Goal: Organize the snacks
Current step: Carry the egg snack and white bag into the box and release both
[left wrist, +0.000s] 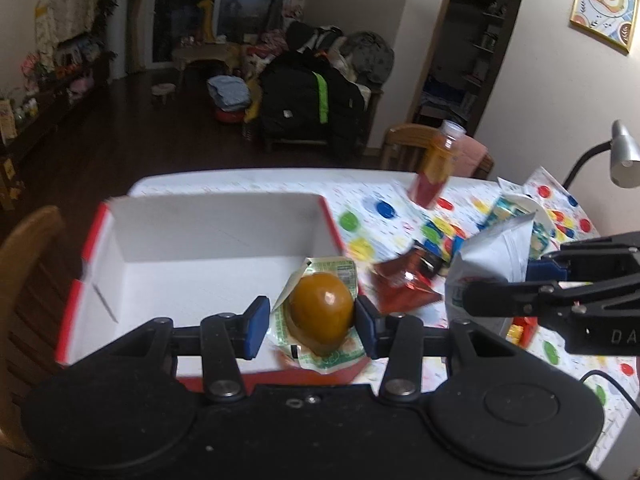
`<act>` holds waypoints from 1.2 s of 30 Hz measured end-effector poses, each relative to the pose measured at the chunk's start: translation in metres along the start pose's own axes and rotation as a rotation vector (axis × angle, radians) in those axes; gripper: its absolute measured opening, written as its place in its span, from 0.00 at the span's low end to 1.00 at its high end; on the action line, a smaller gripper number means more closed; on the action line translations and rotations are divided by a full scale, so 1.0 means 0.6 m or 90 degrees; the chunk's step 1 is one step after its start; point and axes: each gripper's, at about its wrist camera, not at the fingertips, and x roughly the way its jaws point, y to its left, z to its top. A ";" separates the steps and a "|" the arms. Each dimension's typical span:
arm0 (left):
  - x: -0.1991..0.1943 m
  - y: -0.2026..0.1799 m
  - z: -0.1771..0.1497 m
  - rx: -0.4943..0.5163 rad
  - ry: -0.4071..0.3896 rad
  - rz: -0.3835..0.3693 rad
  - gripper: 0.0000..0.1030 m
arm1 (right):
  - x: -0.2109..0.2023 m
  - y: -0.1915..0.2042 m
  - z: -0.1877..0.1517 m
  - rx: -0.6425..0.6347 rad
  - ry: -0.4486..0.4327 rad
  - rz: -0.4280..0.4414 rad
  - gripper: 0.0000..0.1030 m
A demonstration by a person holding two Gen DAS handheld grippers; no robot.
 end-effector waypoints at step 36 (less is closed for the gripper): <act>0.165 0.173 0.002 0.003 0.126 0.126 0.43 | 0.299 0.020 0.042 0.011 0.146 -0.038 0.27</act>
